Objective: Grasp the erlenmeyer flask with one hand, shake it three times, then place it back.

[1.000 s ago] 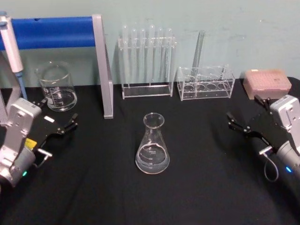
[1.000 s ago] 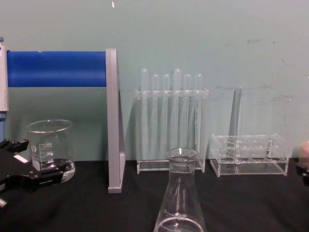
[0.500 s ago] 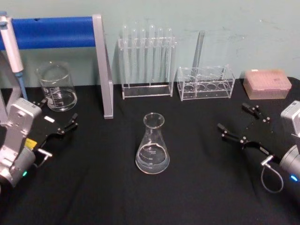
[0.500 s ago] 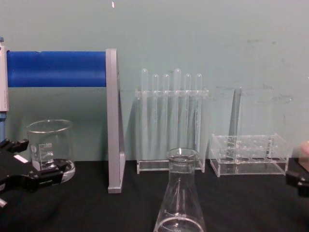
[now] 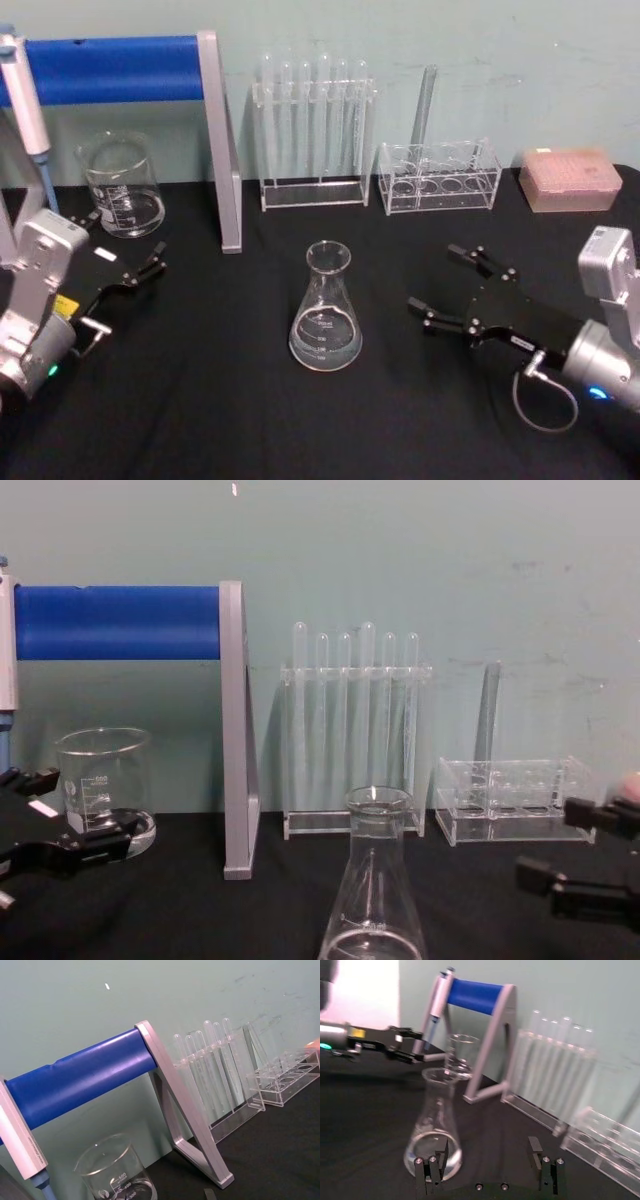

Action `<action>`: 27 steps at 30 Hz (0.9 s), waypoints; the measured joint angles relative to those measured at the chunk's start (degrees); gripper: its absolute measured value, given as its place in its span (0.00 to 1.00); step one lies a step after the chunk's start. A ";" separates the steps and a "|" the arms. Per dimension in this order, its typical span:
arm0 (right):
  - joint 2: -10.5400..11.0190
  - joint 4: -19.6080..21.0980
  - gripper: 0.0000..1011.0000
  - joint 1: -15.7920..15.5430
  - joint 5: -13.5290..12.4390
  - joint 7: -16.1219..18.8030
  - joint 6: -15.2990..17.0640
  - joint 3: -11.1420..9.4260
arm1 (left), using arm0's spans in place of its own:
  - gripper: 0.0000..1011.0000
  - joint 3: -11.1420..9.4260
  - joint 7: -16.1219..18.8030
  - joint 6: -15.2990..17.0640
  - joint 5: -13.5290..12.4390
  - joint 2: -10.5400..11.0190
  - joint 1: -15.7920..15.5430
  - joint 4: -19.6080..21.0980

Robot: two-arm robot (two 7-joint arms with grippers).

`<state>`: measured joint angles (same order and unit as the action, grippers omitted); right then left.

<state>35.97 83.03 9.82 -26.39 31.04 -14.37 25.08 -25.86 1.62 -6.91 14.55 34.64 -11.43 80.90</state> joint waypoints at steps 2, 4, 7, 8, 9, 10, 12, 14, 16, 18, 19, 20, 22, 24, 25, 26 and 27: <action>-0.52 -0.53 0.99 0.58 -0.41 1.39 -0.05 0.28 | 0.99 0.00 0.00 0.00 0.00 0.00 0.00 0.00; -1.61 -1.71 0.99 1.77 -1.13 4.03 -0.07 0.79 | 0.99 0.00 0.00 0.00 0.00 0.00 0.00 0.00; -2.41 -2.56 0.99 2.62 -1.55 5.67 0.01 1.10 | 0.99 0.00 0.00 0.00 0.00 0.00 0.00 0.00; -3.02 -3.19 0.99 3.23 -1.94 6.85 0.26 1.33 | 0.99 0.00 0.00 0.00 0.00 0.00 0.00 0.00; -3.33 -3.50 0.99 3.56 -2.11 7.43 0.45 1.44 | 0.99 0.00 0.00 0.00 0.00 0.00 0.00 0.00; -3.64 -3.79 0.99 3.87 -2.28 7.96 0.63 1.54 | 0.99 0.00 0.00 0.00 0.00 0.00 0.00 0.00; -4.59 -4.75 0.99 4.75 -2.81 9.48 1.25 1.85 | 0.99 0.00 0.00 0.00 0.00 0.00 0.00 0.00; -5.43 -5.69 0.99 5.62 -3.16 10.67 1.77 2.20 | 0.99 0.00 0.00 0.00 0.00 0.00 0.00 0.00; -6.02 -6.38 0.99 6.25 -3.36 11.41 2.06 2.51 | 0.99 0.00 0.00 0.00 0.00 0.00 0.00 0.00; -6.81 -7.45 0.99 7.22 -3.58 12.36 2.46 3.00 | 0.99 0.00 0.00 0.00 0.00 0.00 0.00 0.00; -7.07 -7.82 0.99 7.54 -3.63 12.67 2.55 3.17 | 0.99 0.00 0.00 0.00 0.00 0.00 0.00 0.00; -7.32 -8.15 0.99 7.84 -3.72 12.99 2.66 3.32 | 0.99 0.00 0.00 0.00 0.00 0.00 0.00 0.00; -8.11 -9.26 0.99 8.78 -3.92 13.78 2.88 3.83 | 0.99 0.00 0.00 0.00 0.00 0.00 0.00 0.00; -8.63 -10.07 0.99 9.46 -3.97 14.22 3.00 4.23 | 0.99 0.00 0.00 0.00 0.00 0.00 0.00 0.00; -9.10 -10.73 0.99 10.06 -3.98 14.56 3.09 4.60 | 0.99 0.00 0.00 0.00 0.00 0.00 0.00 0.00; -9.36 -11.08 0.99 10.38 -3.98 14.73 3.12 4.78 | 0.99 0.00 0.00 0.00 0.00 0.00 0.00 0.00; -9.88 -11.83 0.99 11.03 -3.98 15.05 3.17 5.16 | 0.99 0.00 0.00 0.00 0.00 0.00 0.00 0.00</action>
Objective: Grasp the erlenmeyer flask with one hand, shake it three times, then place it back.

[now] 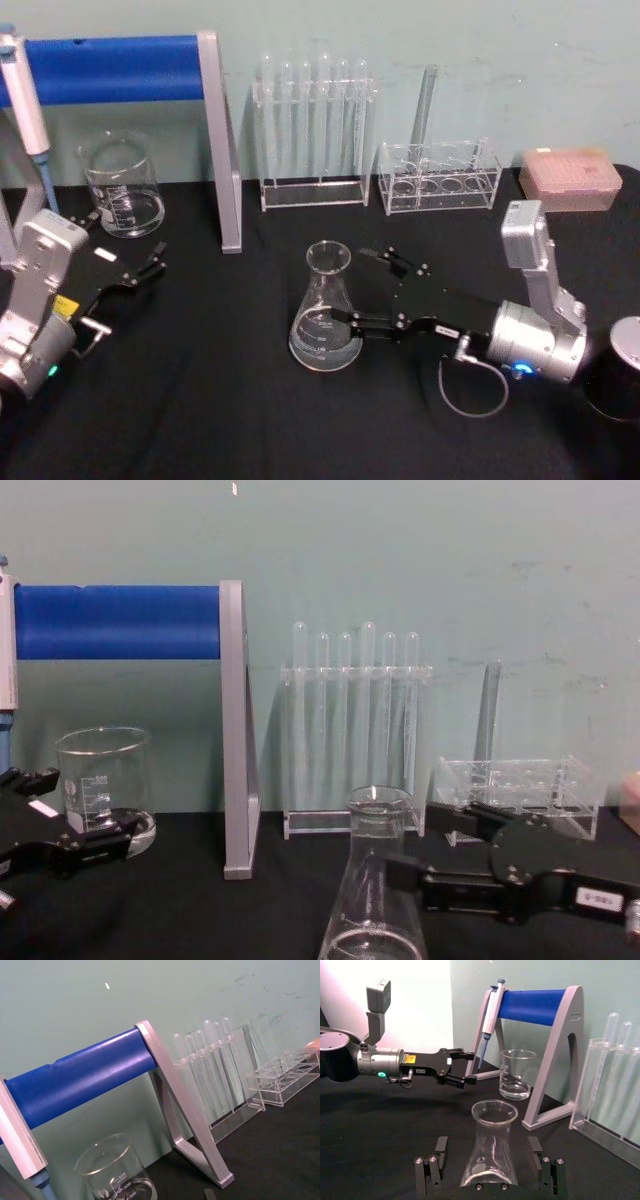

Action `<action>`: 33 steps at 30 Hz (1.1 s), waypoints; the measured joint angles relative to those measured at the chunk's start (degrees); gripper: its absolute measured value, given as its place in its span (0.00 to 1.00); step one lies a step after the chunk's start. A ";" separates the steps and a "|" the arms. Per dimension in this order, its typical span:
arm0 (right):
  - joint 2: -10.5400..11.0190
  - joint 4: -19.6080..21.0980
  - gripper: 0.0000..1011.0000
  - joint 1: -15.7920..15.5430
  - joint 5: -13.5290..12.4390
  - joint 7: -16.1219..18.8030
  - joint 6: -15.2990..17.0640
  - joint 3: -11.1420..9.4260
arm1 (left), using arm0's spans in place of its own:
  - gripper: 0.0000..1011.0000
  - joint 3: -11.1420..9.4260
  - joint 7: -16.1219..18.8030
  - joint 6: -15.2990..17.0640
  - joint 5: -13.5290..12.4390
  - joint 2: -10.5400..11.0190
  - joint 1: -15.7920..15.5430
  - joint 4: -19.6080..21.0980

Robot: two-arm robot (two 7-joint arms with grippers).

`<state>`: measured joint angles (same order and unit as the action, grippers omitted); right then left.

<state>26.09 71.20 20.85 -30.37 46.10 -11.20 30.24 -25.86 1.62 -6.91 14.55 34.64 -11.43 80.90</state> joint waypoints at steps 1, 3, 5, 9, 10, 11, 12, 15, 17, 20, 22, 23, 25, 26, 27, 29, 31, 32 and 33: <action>0.00 0.00 0.99 0.00 0.00 0.00 0.00 0.00 | 0.99 0.00 0.00 0.00 0.00 0.00 0.00 0.00; -0.81 -1.19 0.99 0.98 0.02 0.39 0.04 0.51 | 0.99 0.00 0.00 0.00 0.00 0.00 0.00 0.00; -1.62 -2.39 0.99 1.91 0.08 0.62 0.05 0.94 | 0.99 0.00 0.00 0.00 0.00 0.00 0.00 0.00; -2.82 -4.22 0.99 3.38 0.29 0.87 -0.04 1.60 | 0.99 0.00 0.00 0.00 0.00 0.00 0.00 0.00; -3.29 -4.95 0.99 3.91 0.42 0.92 -0.08 1.83 | 0.99 0.00 0.00 0.00 0.00 0.00 0.00 0.00; -3.50 -5.30 0.99 4.16 0.50 0.96 -0.11 1.95 | 0.99 0.00 0.00 0.00 0.00 0.00 0.00 0.00; -3.71 -5.64 0.99 4.40 0.57 1.00 -0.13 2.05 | 0.99 0.00 0.00 0.00 0.00 0.00 0.00 0.00; -4.45 -6.88 0.99 5.32 0.84 1.23 -0.21 2.44 | 0.99 0.00 0.00 0.00 0.00 0.00 0.00 0.00; -4.77 -7.43 0.99 5.71 0.91 1.32 -0.25 2.60 | 0.99 0.00 0.00 0.00 0.00 0.00 0.00 0.00; -5.37 -8.48 0.99 6.46 1.12 1.51 -0.27 2.95 | 0.99 0.00 0.00 0.00 0.00 0.00 0.00 0.00; -5.47 -8.72 0.99 6.60 1.23 1.53 -0.23 3.03 | 0.99 0.00 0.00 0.00 0.00 0.00 0.00 0.00; -5.50 -8.78 0.99 6.65 1.26 1.53 -0.21 3.05 | 0.99 0.00 0.00 0.00 0.00 0.00 0.00 0.00; -5.53 -8.87 0.99 6.70 1.32 1.42 -0.06 3.06 | 0.99 0.00 0.00 0.00 0.00 0.00 0.00 0.00; -5.54 -8.87 0.99 6.71 1.37 1.33 -0.02 3.06 | 0.99 0.00 0.00 0.00 0.00 0.00 0.00 0.00; -5.55 -8.87 0.99 6.73 1.46 1.16 0.07 3.06 | 0.99 0.00 0.00 0.00 0.00 0.00 0.00 0.00; -5.56 -8.87 0.99 6.73 1.46 1.15 0.07 3.06 | 0.99 0.00 0.00 0.00 0.00 0.00 0.00 0.00; -5.55 -8.86 0.99 6.73 1.46 1.15 0.08 3.06 | 0.99 0.00 0.00 0.00 0.00 0.00 0.00 0.00; -5.55 -8.85 0.99 6.73 1.46 1.15 0.08 3.06 | 0.99 0.00 0.00 0.00 0.00 0.00 0.00 0.00; -5.55 -8.85 0.99 6.73 1.46 1.15 0.08 3.06 | 0.99 0.00 0.00 0.00 0.00 0.00 0.00 0.00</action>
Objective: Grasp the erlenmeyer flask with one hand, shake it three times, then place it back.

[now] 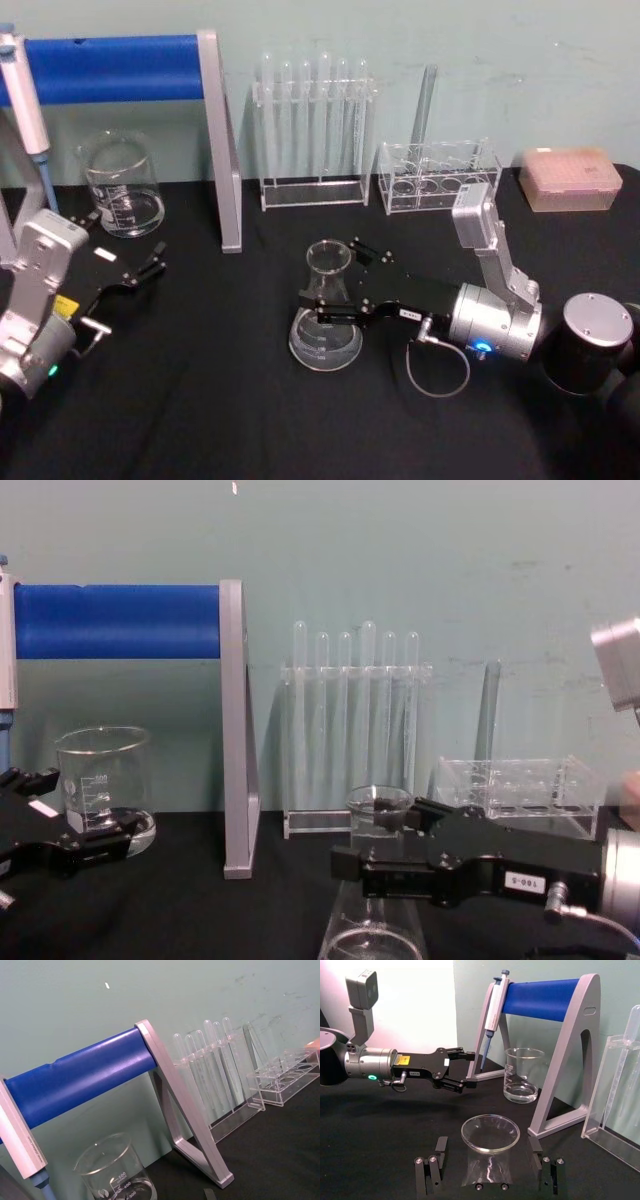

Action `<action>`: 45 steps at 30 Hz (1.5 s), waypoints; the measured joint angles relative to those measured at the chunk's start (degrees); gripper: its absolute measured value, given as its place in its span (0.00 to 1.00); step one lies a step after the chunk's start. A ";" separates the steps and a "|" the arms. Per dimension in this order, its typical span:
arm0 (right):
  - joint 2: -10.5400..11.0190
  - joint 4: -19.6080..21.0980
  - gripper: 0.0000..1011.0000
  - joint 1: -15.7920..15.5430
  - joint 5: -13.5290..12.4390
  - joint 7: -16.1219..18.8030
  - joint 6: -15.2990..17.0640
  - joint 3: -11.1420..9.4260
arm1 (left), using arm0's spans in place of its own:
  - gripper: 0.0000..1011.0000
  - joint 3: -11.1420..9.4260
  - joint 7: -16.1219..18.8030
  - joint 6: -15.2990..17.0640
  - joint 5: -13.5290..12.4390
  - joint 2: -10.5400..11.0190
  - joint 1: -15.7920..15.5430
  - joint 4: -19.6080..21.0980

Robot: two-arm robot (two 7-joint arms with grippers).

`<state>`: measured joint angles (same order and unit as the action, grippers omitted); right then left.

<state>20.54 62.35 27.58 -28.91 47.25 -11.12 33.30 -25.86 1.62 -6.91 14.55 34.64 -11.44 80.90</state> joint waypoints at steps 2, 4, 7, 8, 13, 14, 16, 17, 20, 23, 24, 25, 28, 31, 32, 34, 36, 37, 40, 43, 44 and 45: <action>0.01 0.02 0.99 0.00 0.00 0.00 0.00 0.00 | 0.99 0.00 0.00 0.00 0.00 0.00 0.00 0.00; 0.02 0.04 0.99 0.00 -0.01 0.00 0.00 0.00 | 0.99 0.00 0.00 0.00 0.00 0.00 0.00 0.00; 0.03 0.06 0.99 0.00 -0.04 0.00 0.00 -0.01 | 0.99 0.00 0.00 0.00 0.00 0.00 0.00 0.00; 0.03 0.06 0.99 0.00 -0.04 0.01 0.00 -0.01 | 0.99 0.00 0.00 0.00 0.00 0.00 0.00 0.00; 0.06 0.08 0.99 -0.02 -0.05 0.02 -0.02 -0.03 | 0.99 0.00 0.00 0.00 0.00 0.00 0.00 0.00; 0.06 0.09 0.99 -0.03 -0.06 0.03 -0.02 -0.04 | 0.99 0.00 0.00 0.00 0.00 0.00 0.00 0.00; 0.06 0.10 0.99 -0.03 -0.06 0.04 -0.03 -0.04 | 0.99 0.00 0.00 0.00 0.00 0.00 0.00 0.00; 0.07 0.10 0.99 -0.04 -0.07 0.04 -0.03 -0.05 | 0.99 0.00 0.00 0.00 0.00 0.00 0.01 0.00; 0.07 0.12 0.99 -0.05 -0.09 0.06 -0.04 -0.05 | 0.99 0.00 0.00 0.00 0.00 0.00 0.00 0.00; 0.07 0.13 0.98 -0.07 -0.11 0.08 -0.05 -0.05 | 0.99 0.00 0.00 0.00 0.00 0.00 0.00 0.00; 0.07 0.13 0.96 -0.07 -0.11 0.08 -0.05 -0.05 | 0.99 0.00 0.00 0.00 0.00 0.00 0.00 0.00; 0.07 0.13 0.93 -0.07 -0.11 0.08 -0.05 -0.05 | 0.99 0.00 0.00 0.00 0.00 0.00 0.00 0.00; 0.07 0.13 0.88 -0.08 -0.13 0.09 -0.05 -0.05 | 0.99 0.00 0.00 0.00 0.00 0.00 0.00 0.00; 0.07 0.12 0.80 -0.09 -0.13 0.09 -0.05 -0.05 | 0.99 0.00 0.00 0.00 0.00 0.00 0.00 0.00; 0.07 0.13 0.76 -0.09 -0.13 0.08 -0.05 -0.05 | 0.99 0.00 0.00 0.00 0.00 0.00 0.00 0.00; 0.07 0.13 0.73 -0.09 -0.14 0.09 -0.05 -0.05 | 0.99 0.00 0.00 0.00 0.00 0.00 0.00 0.00; 0.07 0.13 0.65 -0.09 -0.13 0.09 -0.05 -0.05 | 0.99 0.00 0.00 0.00 0.00 0.00 0.00 0.00; 0.07 0.13 0.63 -0.09 -0.13 0.08 -0.05 -0.05 | 0.99 0.00 0.00 0.00 0.00 0.00 0.00 0.00; 0.07 0.12 0.53 -0.09 -0.14 0.09 -0.05 -0.05 | 0.99 0.00 0.00 0.00 0.00 0.00 0.00 0.00; 0.07 0.12 0.46 -0.09 -0.14 0.09 -0.05 -0.05 | 0.99 0.00 0.00 0.00 0.00 0.00 0.00 0.00; 0.07 0.12 0.45 -0.09 -0.14 0.08 -0.05 -0.05 | 0.99 0.00 0.00 0.00 0.00 0.00 0.00 0.00; 0.07 0.12 0.45 -0.09 -0.13 0.09 -0.05 -0.05 | 0.99 0.00 0.00 0.00 0.00 0.00 0.00 0.00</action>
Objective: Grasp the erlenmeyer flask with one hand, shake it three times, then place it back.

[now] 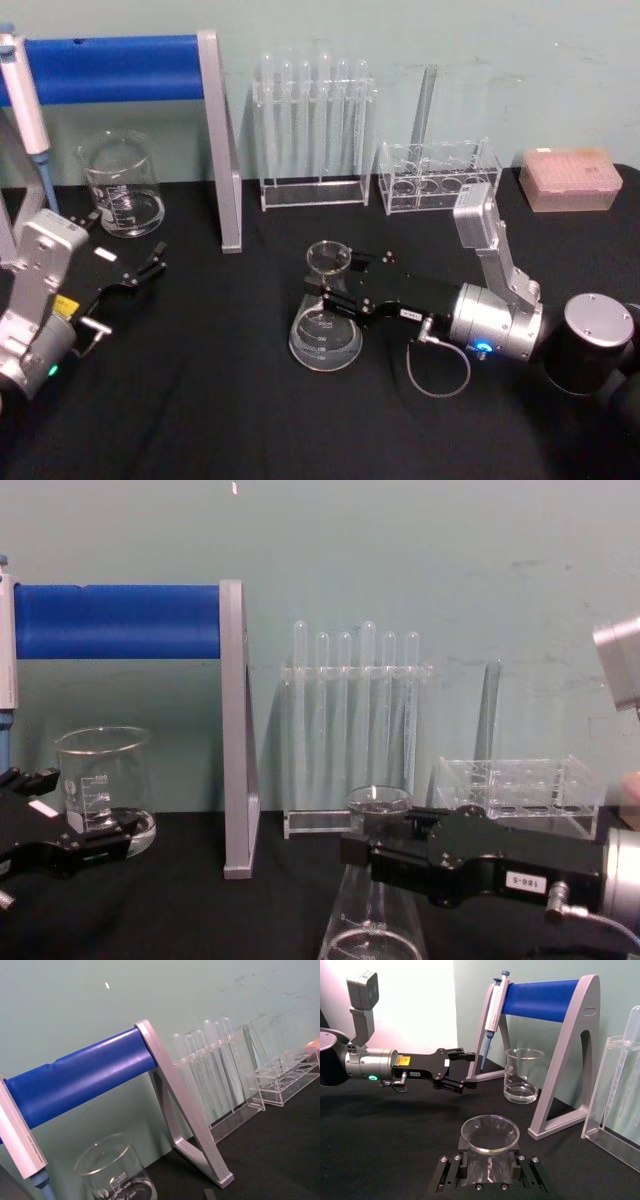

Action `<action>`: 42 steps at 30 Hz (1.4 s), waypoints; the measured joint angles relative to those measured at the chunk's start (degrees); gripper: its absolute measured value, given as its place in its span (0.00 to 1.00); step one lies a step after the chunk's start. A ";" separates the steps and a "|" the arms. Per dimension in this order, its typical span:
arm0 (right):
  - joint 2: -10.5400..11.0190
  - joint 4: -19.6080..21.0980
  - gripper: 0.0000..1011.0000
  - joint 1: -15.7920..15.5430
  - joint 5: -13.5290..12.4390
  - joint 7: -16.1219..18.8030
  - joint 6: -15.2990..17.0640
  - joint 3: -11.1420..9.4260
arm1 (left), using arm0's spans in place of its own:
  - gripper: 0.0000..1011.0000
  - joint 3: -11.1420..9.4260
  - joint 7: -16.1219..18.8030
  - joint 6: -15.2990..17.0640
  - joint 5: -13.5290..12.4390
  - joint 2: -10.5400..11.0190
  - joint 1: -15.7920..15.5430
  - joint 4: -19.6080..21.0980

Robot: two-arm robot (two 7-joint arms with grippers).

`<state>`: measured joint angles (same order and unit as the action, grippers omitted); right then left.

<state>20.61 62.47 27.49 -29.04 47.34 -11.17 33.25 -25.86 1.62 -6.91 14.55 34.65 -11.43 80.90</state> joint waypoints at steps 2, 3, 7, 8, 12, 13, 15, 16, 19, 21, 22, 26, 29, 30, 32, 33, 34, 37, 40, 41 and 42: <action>0.00 0.00 0.44 0.00 0.00 0.00 0.00 0.00 | 0.99 0.00 0.00 0.00 0.00 0.00 0.00 0.00; 0.00 0.00 0.44 0.00 0.00 0.00 0.00 0.00 | 0.99 0.00 0.00 0.00 0.00 0.00 0.00 0.00; 0.00 0.00 0.45 0.00 0.01 0.00 0.00 0.00 | 0.99 0.00 0.00 0.00 0.00 0.00 0.00 0.00; 0.00 0.00 0.44 0.00 0.01 0.00 0.00 0.00 | 0.99 0.00 0.00 0.00 0.00 0.00 0.00 0.00; 0.00 0.00 0.44 0.00 0.01 0.00 0.00 0.00 | 0.99 0.00 0.00 0.00 0.00 0.00 0.00 0.00; 0.05 0.09 0.45 -0.03 0.07 -0.31 0.07 0.00 | 0.99 0.00 0.00 0.00 0.00 0.00 0.00 0.00; 0.15 0.29 0.44 -0.12 0.15 -0.63 0.17 -0.07 | 0.99 0.00 0.00 0.00 0.00 0.00 0.00 0.00; 0.20 0.40 0.44 -0.16 0.21 -0.75 0.21 -0.11 | 0.99 0.00 0.00 0.00 0.00 0.00 0.00 0.00; 0.39 1.38 0.44 -0.55 0.16 -1.57 0.67 -0.55 | 0.99 0.00 0.00 0.00 0.00 0.00 0.00 0.00; 0.59 2.77 0.44 -1.03 -0.09 -2.60 1.21 -1.12 | 0.99 0.00 0.00 0.00 0.00 0.00 0.00 0.00; 0.69 3.40 0.44 -1.24 -0.21 -3.11 1.52 -1.34 | 0.99 0.00 0.00 0.00 0.00 0.00 0.00 0.00; 1.30 8.61 0.44 -2.92 -0.89 -6.98 3.15 -3.10 | 0.99 0.00 0.00 0.00 0.00 0.00 0.00 0.00; 1.59 12.60 0.44 -4.34 -1.21 -10.40 4.28 -4.68 | 0.99 0.00 0.00 0.00 0.00 0.00 0.00 0.00; 1.64 13.62 0.44 -4.71 -1.25 -11.51 4.60 -5.09 | 0.99 0.00 0.00 0.00 0.00 0.00 0.00 0.00; 1.71 15.64 0.44 -5.49 -1.26 -13.58 5.14 -5.95 | 0.99 0.00 0.00 0.00 0.00 0.00 0.00 0.00; 1.78 17.73 0.44 -6.37 -1.15 -15.83 5.62 -6.86 | 0.99 0.00 0.00 0.00 0.00 0.00 0.00 0.00; 1.80 18.87 0.44 -6.87 -0.99 -17.06 5.80 -7.34 | 0.99 0.00 0.00 0.00 0.00 0.00 0.00 0.00; 1.78 21.91 0.45 -8.39 -0.05 -20.64 6.32 -8.74 | 0.99 0.00 0.00 0.00 0.00 0.00 0.00 0.00; 1.50 25.83 0.44 -10.60 1.83 -26.02 7.22 -10.61 | 0.99 0.00 0.00 0.00 0.00 0.00 0.00 0.00; 1.44 26.52 0.44 -11.04 2.25 -27.01 7.40 -10.97 | 0.99 0.00 0.00 0.00 0.00 0.00 0.00 0.00; 1.37 27.08 0.44 -11.41 2.68 -27.86 7.60 -11.25 | 0.99 0.00 0.00 0.00 0.00 0.00 0.00 0.00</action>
<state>21.98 89.56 16.08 -26.36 19.47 -3.57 21.99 -25.86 1.62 -6.91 14.55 34.65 -11.43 80.90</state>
